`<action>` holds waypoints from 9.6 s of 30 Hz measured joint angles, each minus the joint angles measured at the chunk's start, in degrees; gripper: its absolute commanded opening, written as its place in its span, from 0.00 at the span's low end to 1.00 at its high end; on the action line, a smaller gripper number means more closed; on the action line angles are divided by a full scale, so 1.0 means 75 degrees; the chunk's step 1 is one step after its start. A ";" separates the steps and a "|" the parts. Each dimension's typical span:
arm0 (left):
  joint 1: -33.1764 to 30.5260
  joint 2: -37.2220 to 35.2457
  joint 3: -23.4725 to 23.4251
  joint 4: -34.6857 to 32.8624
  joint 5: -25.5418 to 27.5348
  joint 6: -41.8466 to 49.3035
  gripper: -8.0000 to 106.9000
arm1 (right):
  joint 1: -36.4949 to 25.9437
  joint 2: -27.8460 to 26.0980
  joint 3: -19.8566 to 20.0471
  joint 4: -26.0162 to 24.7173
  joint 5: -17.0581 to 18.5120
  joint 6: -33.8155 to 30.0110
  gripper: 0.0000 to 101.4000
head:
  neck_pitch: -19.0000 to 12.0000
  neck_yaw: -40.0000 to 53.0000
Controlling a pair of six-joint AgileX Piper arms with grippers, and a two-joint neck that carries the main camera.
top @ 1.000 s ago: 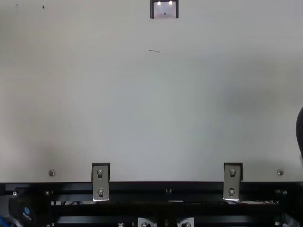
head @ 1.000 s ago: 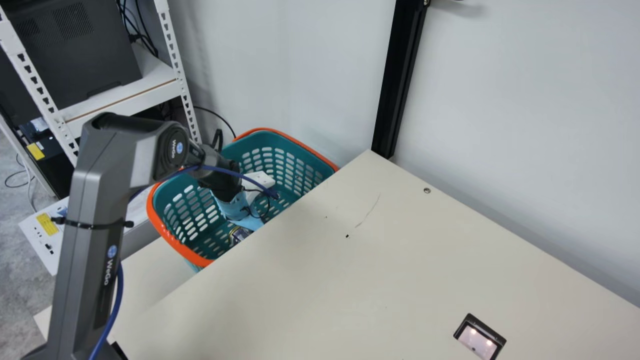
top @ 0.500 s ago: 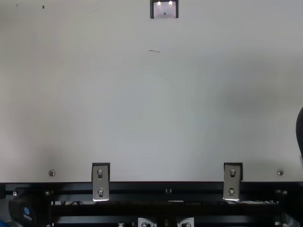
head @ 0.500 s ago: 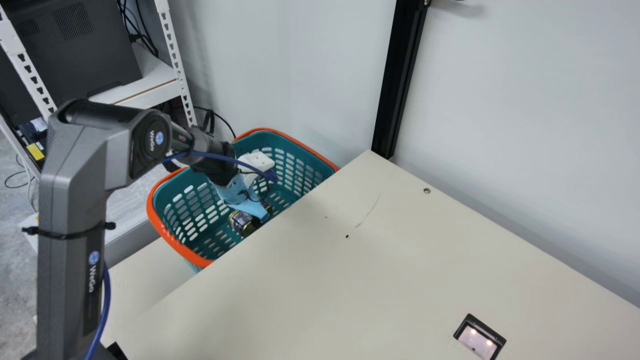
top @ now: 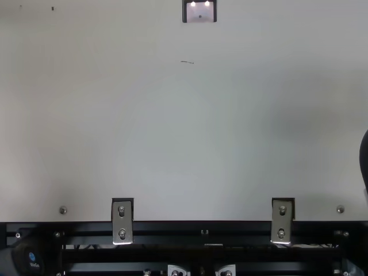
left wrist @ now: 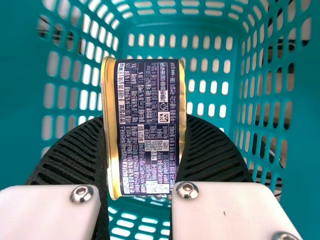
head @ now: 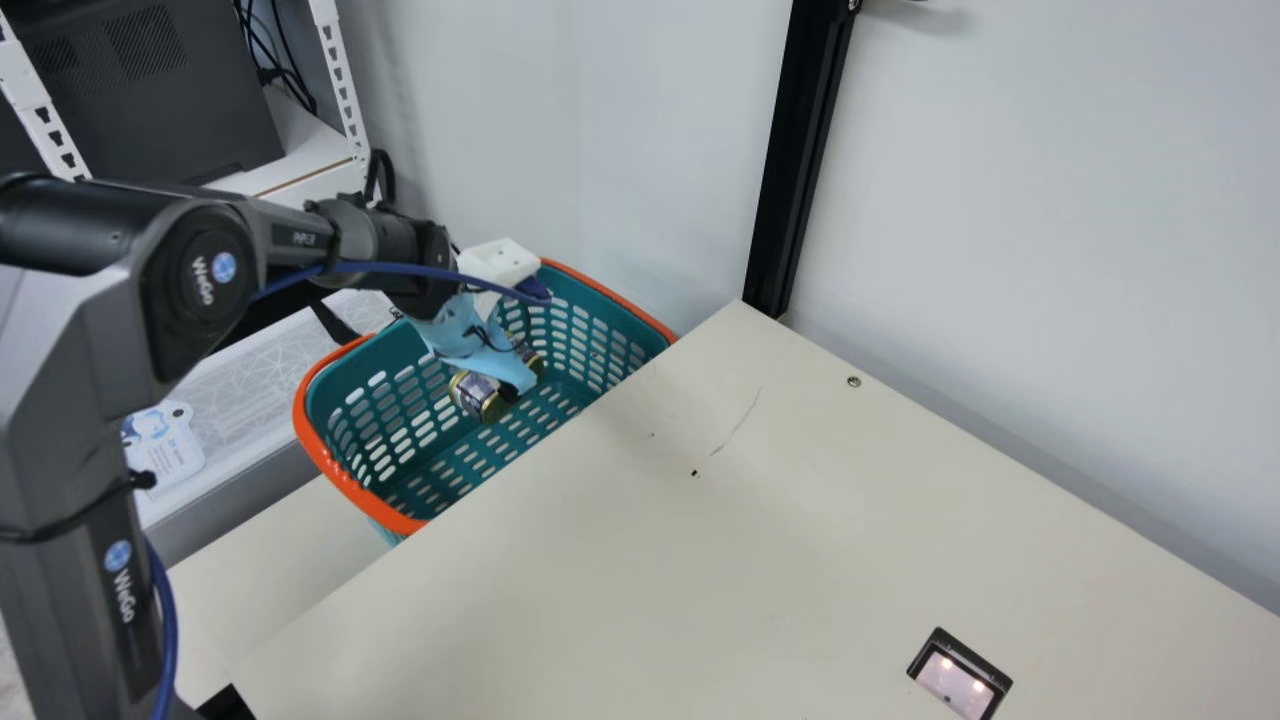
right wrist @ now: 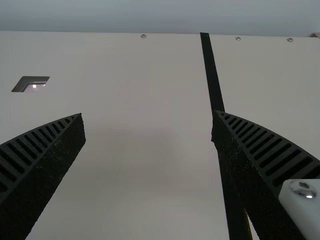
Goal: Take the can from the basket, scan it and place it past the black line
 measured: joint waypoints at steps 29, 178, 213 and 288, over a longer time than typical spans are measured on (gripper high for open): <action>-0.0749 -0.3364 0.0324 0.0322 0.1620 -0.2070 0.16 | 0.0000 0.0000 0.0000 -0.0014 0.0000 0.0000 1.00 | 0.0000 0.0000; -0.3394 -0.7116 0.0436 -0.4797 0.4997 -0.7959 0.16 | 0.0000 0.0000 0.0000 0.0002 0.0000 0.0000 1.00 | 0.0039 -0.4770; -0.3299 -0.7370 -0.0240 -0.5986 0.5666 -0.9945 0.16 | 0.0000 0.0000 0.0000 -0.0017 0.0000 0.0000 1.00 | 0.0039 -0.4770; -0.6507 -0.7298 0.3875 0.0606 -0.2248 -0.4688 0.16 | 0.0000 0.0000 0.0000 -0.0017 0.0000 0.0000 1.00 | 0.0000 -0.4770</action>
